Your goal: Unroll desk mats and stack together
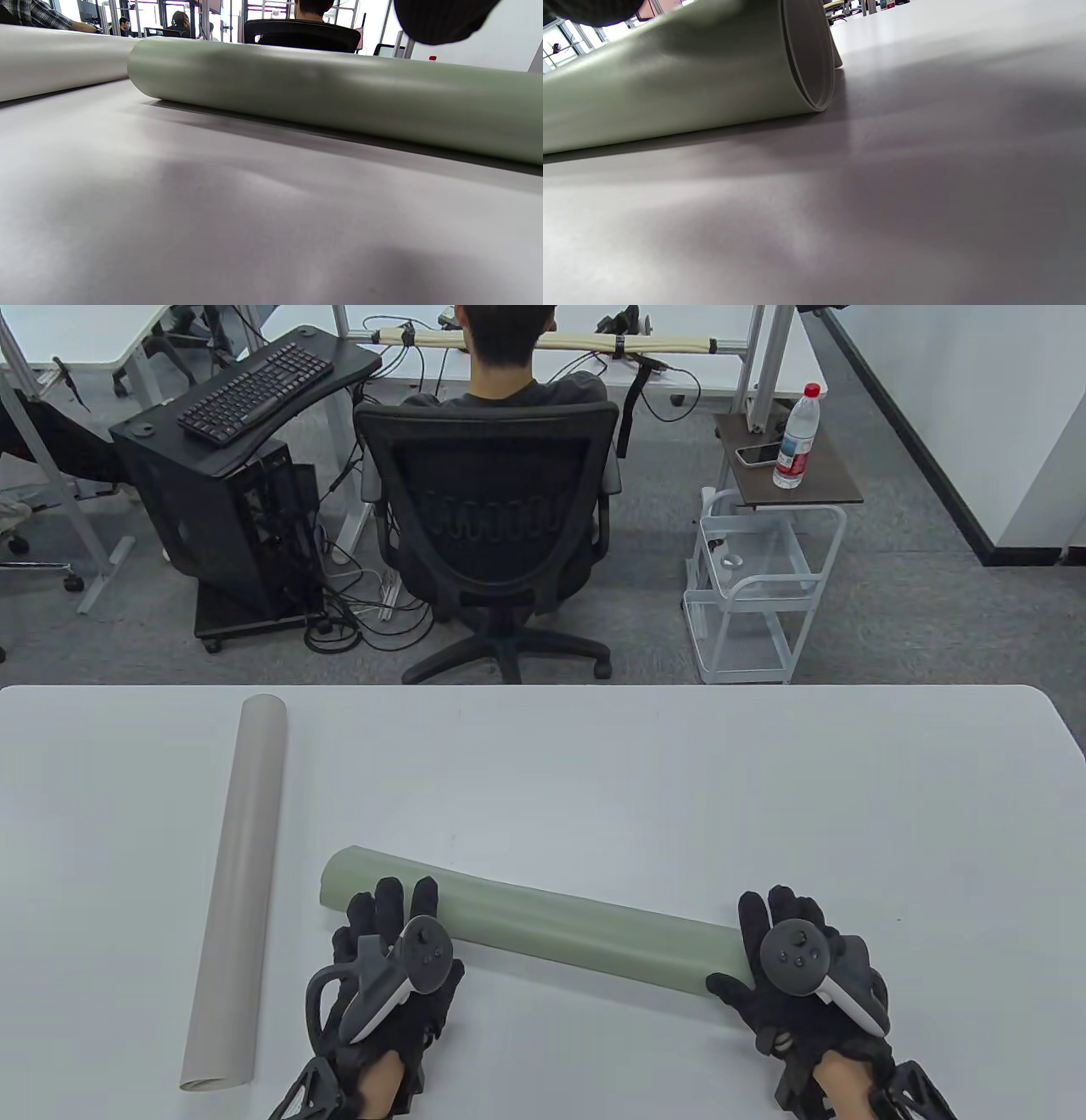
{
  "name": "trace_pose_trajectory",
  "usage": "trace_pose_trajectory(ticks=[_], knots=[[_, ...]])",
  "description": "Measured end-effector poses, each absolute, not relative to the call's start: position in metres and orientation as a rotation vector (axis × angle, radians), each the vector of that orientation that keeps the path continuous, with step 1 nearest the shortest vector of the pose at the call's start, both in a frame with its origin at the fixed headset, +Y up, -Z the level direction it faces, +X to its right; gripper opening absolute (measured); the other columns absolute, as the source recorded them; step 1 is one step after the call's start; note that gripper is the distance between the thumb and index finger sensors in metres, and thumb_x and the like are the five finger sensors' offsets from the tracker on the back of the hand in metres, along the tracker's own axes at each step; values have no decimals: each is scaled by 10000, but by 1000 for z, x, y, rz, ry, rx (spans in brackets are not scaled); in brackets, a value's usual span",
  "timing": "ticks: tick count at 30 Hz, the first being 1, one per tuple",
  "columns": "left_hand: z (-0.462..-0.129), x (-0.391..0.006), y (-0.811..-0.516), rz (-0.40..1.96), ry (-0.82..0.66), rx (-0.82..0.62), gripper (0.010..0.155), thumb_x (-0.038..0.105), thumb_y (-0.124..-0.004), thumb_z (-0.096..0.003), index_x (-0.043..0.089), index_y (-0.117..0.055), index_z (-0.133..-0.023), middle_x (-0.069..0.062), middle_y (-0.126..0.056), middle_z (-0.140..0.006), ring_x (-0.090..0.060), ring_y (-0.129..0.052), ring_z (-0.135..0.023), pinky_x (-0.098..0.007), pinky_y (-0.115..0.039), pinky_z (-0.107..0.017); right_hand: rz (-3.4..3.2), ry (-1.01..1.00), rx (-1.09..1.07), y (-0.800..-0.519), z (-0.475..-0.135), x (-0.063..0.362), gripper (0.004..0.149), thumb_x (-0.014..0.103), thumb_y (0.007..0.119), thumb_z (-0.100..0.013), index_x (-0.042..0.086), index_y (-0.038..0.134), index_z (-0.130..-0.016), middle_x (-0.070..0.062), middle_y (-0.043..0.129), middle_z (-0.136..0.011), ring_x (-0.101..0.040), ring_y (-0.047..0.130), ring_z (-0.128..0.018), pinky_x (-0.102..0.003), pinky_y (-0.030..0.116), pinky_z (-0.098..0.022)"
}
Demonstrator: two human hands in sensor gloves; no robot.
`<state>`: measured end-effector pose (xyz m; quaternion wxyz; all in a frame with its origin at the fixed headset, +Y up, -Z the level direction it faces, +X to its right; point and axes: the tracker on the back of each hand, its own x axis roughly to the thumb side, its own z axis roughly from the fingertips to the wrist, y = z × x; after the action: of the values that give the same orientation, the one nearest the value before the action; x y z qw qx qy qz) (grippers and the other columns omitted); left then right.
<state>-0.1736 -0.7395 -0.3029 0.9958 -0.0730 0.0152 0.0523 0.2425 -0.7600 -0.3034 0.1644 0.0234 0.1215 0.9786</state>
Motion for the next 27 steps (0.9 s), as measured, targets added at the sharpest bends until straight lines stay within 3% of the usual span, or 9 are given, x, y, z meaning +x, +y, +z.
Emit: trace_pose_trajectory(ticks=[27], knots=[[-298,-164,-739,120,-13,-153,876,571,-690,-393,343,-81,-981,-129,-12,-1117,-491,-141,-1025,-658,-321,-738,2856,322,104,-760,-308,233,976,665,637,-392,287,-43,-982,-91,-120,-1076,-445,-78,-994,-656,67,-688]])
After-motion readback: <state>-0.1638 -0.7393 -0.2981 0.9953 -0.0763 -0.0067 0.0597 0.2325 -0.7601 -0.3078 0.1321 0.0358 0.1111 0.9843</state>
